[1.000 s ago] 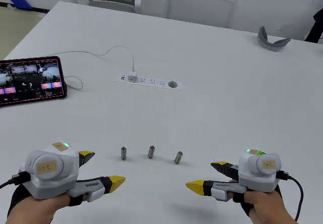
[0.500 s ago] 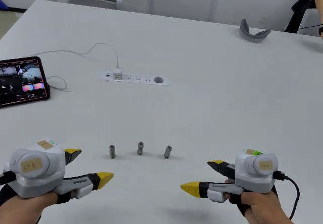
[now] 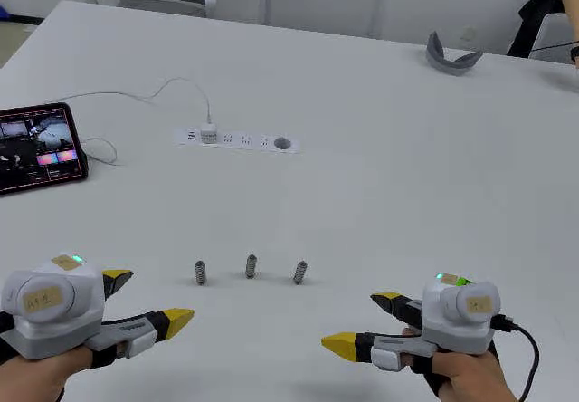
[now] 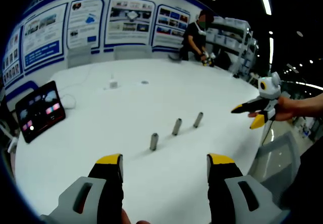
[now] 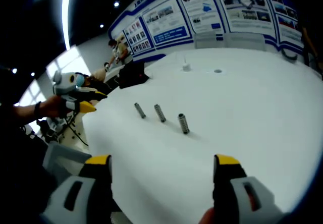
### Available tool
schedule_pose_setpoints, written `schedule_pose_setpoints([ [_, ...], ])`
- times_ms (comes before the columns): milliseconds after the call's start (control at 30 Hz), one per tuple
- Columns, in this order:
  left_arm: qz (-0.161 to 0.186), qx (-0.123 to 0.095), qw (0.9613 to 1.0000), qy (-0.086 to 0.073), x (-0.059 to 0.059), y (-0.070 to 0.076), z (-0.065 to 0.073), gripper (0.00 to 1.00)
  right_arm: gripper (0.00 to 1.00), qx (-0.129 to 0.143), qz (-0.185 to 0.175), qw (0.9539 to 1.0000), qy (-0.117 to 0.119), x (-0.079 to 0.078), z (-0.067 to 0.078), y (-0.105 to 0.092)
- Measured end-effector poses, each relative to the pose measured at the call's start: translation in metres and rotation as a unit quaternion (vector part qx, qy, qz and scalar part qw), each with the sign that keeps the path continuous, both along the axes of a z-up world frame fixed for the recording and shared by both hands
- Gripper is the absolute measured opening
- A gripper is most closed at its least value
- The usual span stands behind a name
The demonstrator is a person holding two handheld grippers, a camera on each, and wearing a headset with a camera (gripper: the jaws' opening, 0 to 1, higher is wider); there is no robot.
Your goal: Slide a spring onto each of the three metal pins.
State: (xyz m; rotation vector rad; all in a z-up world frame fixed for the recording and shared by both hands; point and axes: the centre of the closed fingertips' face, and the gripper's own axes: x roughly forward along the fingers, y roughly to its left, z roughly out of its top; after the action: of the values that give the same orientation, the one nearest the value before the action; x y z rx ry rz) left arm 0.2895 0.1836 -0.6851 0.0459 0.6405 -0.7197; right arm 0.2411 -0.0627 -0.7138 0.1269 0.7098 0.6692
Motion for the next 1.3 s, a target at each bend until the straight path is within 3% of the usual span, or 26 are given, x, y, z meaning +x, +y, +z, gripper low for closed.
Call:
schedule_pose_setpoints([
  [300,0.014,0.001,0.9999,0.006,0.0,0.009,-0.001,0.69,0.87,-0.003,-0.001,1.0,0.004,-0.001,-0.001,0.003],
  [667,0.03,-0.027,0.9992,0.005,0.008,0.012,0.008,0.7,0.87,0.006,0.002,1.0,0.003,-0.001,0.001,0.006],
  [800,0.036,-0.035,0.9987,0.006,0.012,0.013,0.01,0.74,0.88,0.005,0.005,1.0,0.003,-0.001,0.0,0.006],
  [1000,0.035,-0.024,0.999,0.01,0.009,0.015,0.01,0.73,0.88,0.006,-0.002,1.0,0.004,-0.001,0.0,0.003],
  [1067,0.033,-0.018,0.9991,0.019,0.007,0.017,0.007,0.73,0.88,0.007,-0.003,1.0,0.005,-0.001,0.0,0.003],
  [1300,0.022,-0.017,0.9993,0.022,0.004,0.018,0.008,0.66,0.89,0.007,-0.004,0.9999,0.006,0.0,-0.001,0.002],
])
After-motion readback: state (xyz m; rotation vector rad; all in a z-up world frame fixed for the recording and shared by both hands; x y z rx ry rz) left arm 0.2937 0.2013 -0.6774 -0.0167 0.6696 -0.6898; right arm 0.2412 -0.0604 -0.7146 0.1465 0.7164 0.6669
